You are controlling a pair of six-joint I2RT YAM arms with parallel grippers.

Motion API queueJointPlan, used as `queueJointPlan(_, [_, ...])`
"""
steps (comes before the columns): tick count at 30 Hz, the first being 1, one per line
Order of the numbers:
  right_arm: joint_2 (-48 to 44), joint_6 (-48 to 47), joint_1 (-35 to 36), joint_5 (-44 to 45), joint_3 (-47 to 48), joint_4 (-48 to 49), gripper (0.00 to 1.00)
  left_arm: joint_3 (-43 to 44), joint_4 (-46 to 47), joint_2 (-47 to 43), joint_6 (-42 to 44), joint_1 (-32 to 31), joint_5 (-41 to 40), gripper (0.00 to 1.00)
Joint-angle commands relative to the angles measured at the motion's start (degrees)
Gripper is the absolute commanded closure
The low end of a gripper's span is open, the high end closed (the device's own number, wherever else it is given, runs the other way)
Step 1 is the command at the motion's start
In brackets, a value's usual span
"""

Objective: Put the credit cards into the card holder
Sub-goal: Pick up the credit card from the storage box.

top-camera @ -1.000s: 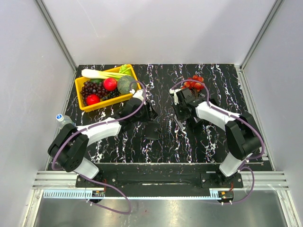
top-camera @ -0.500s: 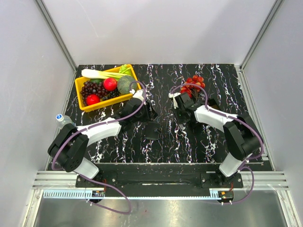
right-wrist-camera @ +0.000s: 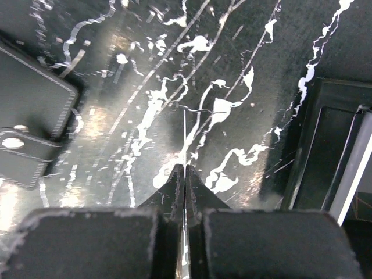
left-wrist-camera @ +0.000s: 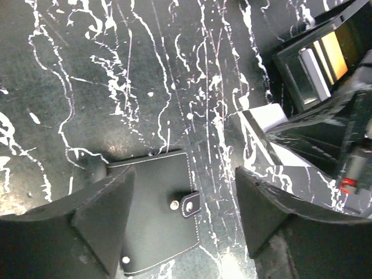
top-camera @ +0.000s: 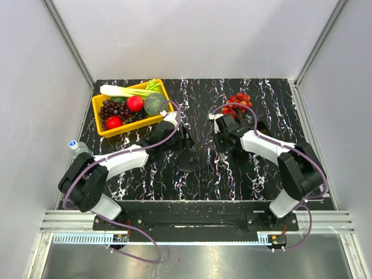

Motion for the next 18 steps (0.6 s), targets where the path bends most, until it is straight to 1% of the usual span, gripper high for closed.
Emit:
queueJointPlan(1, [-5.7,10.3,0.5,-5.4,2.0,3.1,1.00,-0.4,-3.1,-3.8,5.7,0.3,-4.1,0.17])
queueJointPlan(2, [-5.4,13.2,0.6,-7.9,2.2,3.8,1.00,-0.5,-4.5,-4.3,7.0,0.2,-4.9,0.08])
queueJointPlan(3, [-4.7,15.9,0.6,-11.0,2.6,4.0,1.00,-0.8,-6.1,-4.7,7.4,0.2,-5.9,0.01])
queueJointPlan(5, [-3.9,21.1,0.8,-14.9,3.2,5.7,1.00,-2.5,-7.2,-6.2,7.6,0.2,-7.8,0.01])
queueJointPlan(8, [-2.9,27.8,2.4,-15.8,3.0,8.9,1.00,-5.6,-10.6,-9.7,5.4,0.6,-10.9,0.01])
queueJointPlan(13, [-1.0,33.2,8.3,-8.9,5.7,11.4,1.00,-12.5,-11.9,-16.7,0.7,4.4,-11.8,0.01])
queueJointPlan(15, [0.7,34.2,10.5,-6.1,7.8,10.5,1.00,-14.0,-12.6,-18.8,0.3,5.7,-12.3,0.01])
queueJointPlan(18, [3.2,34.8,14.1,0.8,10.7,8.4,1.00,-14.6,-13.9,-21.2,0.4,7.1,-12.9,0.01])
